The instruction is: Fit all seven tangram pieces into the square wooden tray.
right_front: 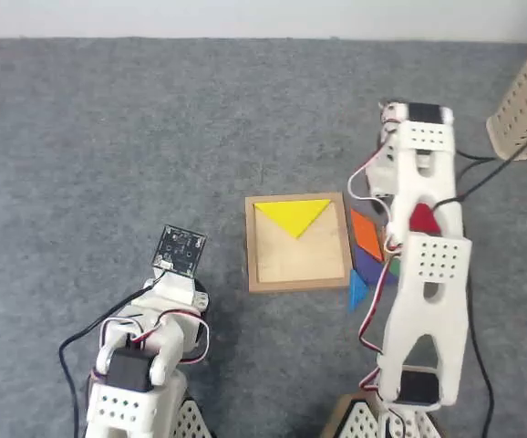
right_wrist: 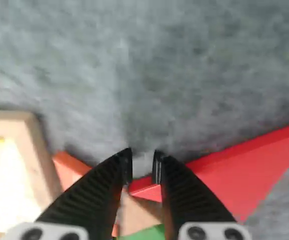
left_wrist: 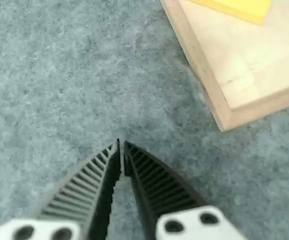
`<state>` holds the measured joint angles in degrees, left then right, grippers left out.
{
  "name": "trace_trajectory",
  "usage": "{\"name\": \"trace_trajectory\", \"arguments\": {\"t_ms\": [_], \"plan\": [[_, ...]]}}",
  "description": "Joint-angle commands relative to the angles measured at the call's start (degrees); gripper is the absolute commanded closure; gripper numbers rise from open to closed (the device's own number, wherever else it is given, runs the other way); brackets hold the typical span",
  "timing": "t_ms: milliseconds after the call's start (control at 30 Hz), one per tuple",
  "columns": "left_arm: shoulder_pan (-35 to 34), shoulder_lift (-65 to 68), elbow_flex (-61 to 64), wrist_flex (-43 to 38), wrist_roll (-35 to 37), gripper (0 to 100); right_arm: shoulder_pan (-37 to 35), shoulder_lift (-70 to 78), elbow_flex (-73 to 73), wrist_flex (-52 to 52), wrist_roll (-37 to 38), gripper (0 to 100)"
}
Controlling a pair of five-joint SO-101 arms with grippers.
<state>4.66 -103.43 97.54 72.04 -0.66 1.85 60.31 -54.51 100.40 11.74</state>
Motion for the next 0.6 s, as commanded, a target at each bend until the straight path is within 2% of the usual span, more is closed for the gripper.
{"name": "trace_trajectory", "arguments": {"t_ms": [0, 200, 333, 567], "plan": [[-0.2, -1.1, -1.0, 0.4, 0.4, 99, 4.4, -2.6, 2.2, 2.8, 7.6, 89.8], [-0.2, -1.1, -1.0, 0.4, 0.4, 99, 5.1, -14.2, 15.5, 2.6, 11.3, 89.8], [-0.2, -1.1, -1.0, 0.4, 0.4, 99, 5.4, -23.9, 25.1, 1.7, 11.1, 89.8], [-0.2, -1.1, -1.0, 0.4, 0.4, 99, 7.3, -37.7, 33.4, -5.3, 8.4, 89.3]]}}
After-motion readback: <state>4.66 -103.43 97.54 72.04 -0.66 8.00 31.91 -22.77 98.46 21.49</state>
